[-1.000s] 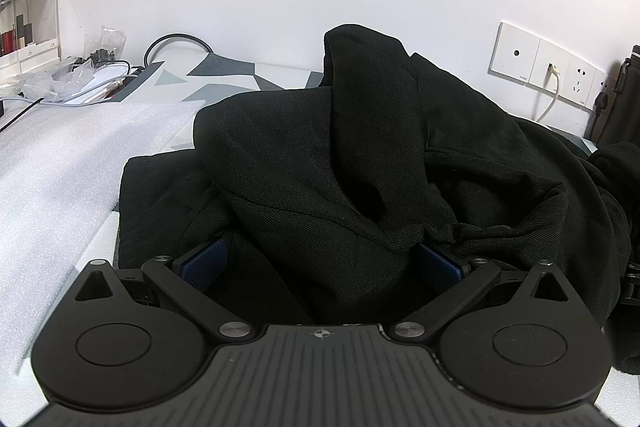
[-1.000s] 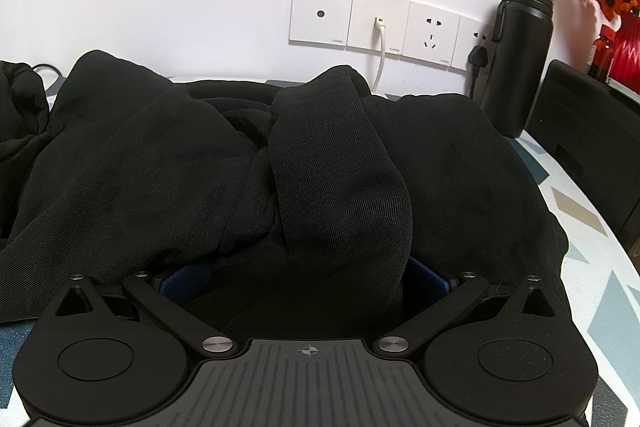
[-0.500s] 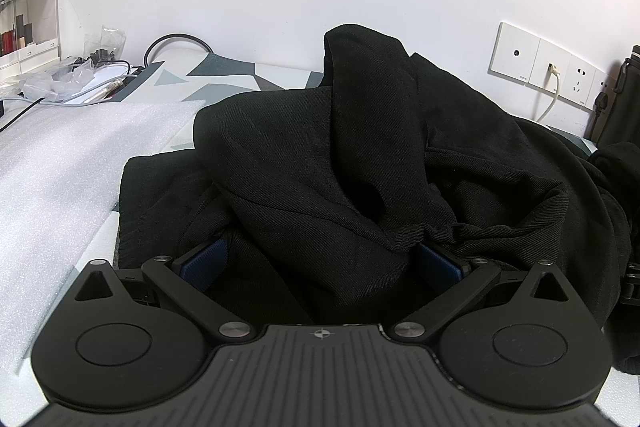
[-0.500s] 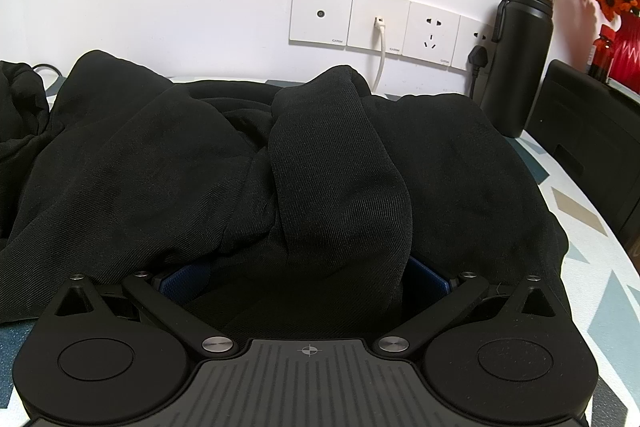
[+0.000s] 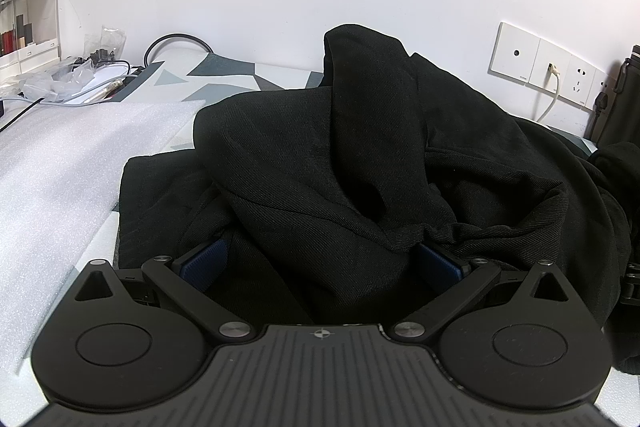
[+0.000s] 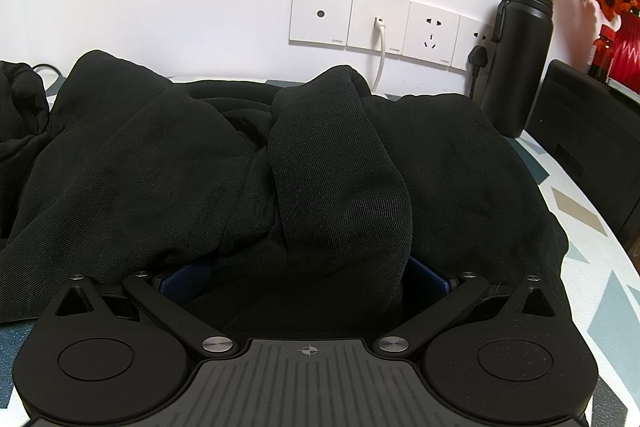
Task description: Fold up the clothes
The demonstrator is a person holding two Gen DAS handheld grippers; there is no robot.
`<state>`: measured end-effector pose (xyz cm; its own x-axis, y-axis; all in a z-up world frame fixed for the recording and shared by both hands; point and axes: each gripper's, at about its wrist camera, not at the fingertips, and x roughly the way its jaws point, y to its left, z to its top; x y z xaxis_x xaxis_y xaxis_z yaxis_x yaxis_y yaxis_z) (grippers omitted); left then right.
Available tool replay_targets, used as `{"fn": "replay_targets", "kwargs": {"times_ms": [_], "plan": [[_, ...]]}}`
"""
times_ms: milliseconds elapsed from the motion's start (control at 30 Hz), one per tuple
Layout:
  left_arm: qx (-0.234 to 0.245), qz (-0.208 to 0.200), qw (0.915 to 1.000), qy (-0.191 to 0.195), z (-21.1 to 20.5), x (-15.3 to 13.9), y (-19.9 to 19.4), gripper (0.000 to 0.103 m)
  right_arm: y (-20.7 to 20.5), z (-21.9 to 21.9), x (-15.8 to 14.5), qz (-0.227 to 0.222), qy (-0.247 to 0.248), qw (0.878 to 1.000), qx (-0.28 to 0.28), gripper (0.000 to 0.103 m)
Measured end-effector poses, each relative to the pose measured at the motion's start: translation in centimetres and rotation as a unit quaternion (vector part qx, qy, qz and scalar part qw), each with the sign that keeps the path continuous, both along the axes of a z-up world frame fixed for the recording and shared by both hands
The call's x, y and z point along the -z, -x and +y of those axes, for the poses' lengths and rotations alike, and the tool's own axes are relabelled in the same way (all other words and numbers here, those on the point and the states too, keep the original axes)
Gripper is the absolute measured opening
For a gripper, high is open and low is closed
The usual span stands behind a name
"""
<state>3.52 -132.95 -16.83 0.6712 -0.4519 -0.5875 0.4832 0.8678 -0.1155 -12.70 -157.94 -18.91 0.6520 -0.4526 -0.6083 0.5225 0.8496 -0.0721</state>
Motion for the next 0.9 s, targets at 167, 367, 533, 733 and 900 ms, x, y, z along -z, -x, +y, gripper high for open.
{"fn": "replay_targets", "kwargs": {"times_ms": [167,367,533,733,900], "plan": [[0.000,0.000,1.0000,0.000,0.03,0.01,0.00,0.103,0.00,0.00,0.00,0.000,0.000,1.000,0.000,0.102],[0.000,0.000,1.0000,0.001,0.06,0.03,0.00,0.103,0.05,-0.04,0.02,0.000,0.000,1.000,0.000,0.102],[0.001,0.000,1.0000,0.001,0.10,0.04,0.00,0.103,0.14,-0.10,0.04,0.000,0.000,1.000,0.000,0.102],[0.000,-0.002,1.0000,-0.006,-0.19,0.04,0.07,0.103,0.20,-0.15,0.04,0.000,0.000,1.000,0.000,0.102],[0.001,-0.001,1.0000,-0.003,-0.12,0.04,0.01,0.103,0.37,-0.25,0.08,0.000,-0.002,1.000,-0.002,0.102]]}}
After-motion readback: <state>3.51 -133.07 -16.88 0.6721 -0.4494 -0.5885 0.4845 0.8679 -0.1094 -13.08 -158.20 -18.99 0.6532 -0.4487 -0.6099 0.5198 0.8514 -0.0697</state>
